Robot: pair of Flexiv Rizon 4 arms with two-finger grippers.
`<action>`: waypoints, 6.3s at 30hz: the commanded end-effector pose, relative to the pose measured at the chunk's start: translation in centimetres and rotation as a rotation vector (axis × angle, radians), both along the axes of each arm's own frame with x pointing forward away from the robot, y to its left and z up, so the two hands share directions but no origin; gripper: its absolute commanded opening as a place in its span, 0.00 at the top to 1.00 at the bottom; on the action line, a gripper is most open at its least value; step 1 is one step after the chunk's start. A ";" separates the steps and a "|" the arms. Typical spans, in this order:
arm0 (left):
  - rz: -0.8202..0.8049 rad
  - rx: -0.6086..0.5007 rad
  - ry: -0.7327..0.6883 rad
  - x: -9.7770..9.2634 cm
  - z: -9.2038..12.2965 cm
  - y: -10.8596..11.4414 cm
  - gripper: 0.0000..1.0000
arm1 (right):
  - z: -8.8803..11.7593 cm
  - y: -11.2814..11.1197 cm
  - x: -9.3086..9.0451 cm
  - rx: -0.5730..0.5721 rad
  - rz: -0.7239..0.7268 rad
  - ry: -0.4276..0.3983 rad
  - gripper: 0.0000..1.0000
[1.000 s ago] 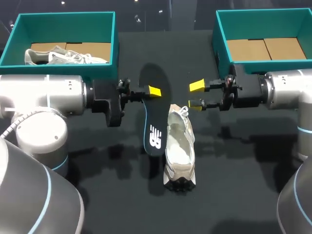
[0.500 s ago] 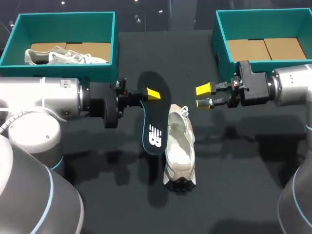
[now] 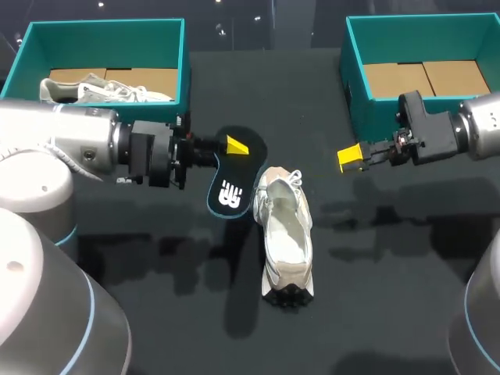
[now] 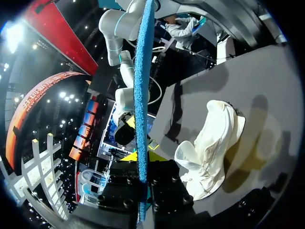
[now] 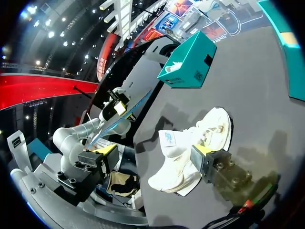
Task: Take the shoe out of the shoebox, open the shoe tongue, remove and reinsert the insole, then place the shoe into the shoebox
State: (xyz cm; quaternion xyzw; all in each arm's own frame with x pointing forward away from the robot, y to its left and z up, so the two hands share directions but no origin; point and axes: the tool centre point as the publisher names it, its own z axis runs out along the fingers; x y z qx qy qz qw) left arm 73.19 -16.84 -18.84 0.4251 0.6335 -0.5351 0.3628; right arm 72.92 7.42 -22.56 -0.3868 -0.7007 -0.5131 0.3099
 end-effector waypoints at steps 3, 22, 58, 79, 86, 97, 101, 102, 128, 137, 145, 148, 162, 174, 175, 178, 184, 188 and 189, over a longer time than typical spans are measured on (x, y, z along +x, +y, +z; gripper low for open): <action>0.013 -0.004 0.115 -1.5 0.4 -0.8 1.00 | -1.3 -1.7 -1.1 -0.070 0.060 -0.090 0.00; 0.030 -0.032 0.366 -5.5 1.2 -2.7 1.00 | -4.3 -2.9 -3.8 -0.299 0.208 -0.268 0.00; 0.078 -0.061 0.741 -11.7 -1.3 -5.3 1.00 | -10.9 -0.2 -9.1 -0.554 0.381 -0.647 0.00; 0.095 -0.020 0.751 -12.2 -3.1 -6.8 1.00 | -12.2 1.5 -9.4 -0.590 0.453 -0.740 0.00; 0.101 -0.007 0.761 -11.8 -3.5 -6.9 1.00 | -12.8 1.9 -9.1 -0.606 0.457 -0.734 0.00; 0.104 0.005 0.780 -11.5 -4.3 -7.1 1.00 | -13.5 2.4 -8.4 -0.623 0.470 -0.740 0.00; 0.105 0.005 0.784 -11.5 -4.4 -7.2 1.00 | -13.5 2.5 -8.2 -0.625 0.479 -0.740 0.00; 0.105 0.005 0.785 -11.5 -4.4 -7.2 1.00 | -13.5 2.5 -8.2 -0.625 0.480 -0.739 0.00; 0.058 0.043 0.795 -11.6 -6.1 -8.5 1.00 | -13.7 2.4 -8.2 -0.615 0.486 -0.747 0.00; 0.036 0.044 0.818 -11.2 -6.8 -9.3 1.00 | -13.7 2.4 -8.2 -0.615 0.486 -0.747 0.00; 0.027 0.053 0.844 -11.2 -7.8 -9.3 1.00 | -13.7 2.4 -8.2 -0.615 0.486 -0.747 0.00; 0.033 0.056 0.855 -11.2 -8.1 -9.0 1.00 | -13.7 2.4 -8.2 -0.615 0.486 -0.747 0.00; 0.010 0.007 0.884 -10.5 -10.2 -7.7 1.00 | -13.7 2.4 -8.2 -0.615 0.486 -0.747 0.00; 0.001 -0.058 0.870 -9.5 -12.1 -7.8 1.00 | -13.7 2.4 -8.2 -0.615 0.486 -0.747 0.00; 0.001 -0.061 0.868 -9.4 -12.2 -7.8 1.00 | -13.7 2.4 -8.2 -0.615 0.486 -0.747 0.00; 0.013 -0.071 0.861 -9.1 -12.8 -8.1 1.00 | -13.7 2.4 -8.2 -0.615 0.486 -0.747 0.00; 0.071 -0.072 0.812 -8.2 -13.9 -8.3 1.00 | -13.7 2.4 -8.2 -0.615 0.486 -0.747 0.00; 0.111 -0.060 0.802 -7.3 -14.7 -8.3 1.00 | -13.7 2.4 -8.2 -0.615 0.486 -0.747 0.00; 0.122 -0.058 0.799 -7.1 -14.9 -8.3 1.00 | -13.7 2.4 -8.2 -0.615 0.486 -0.747 0.00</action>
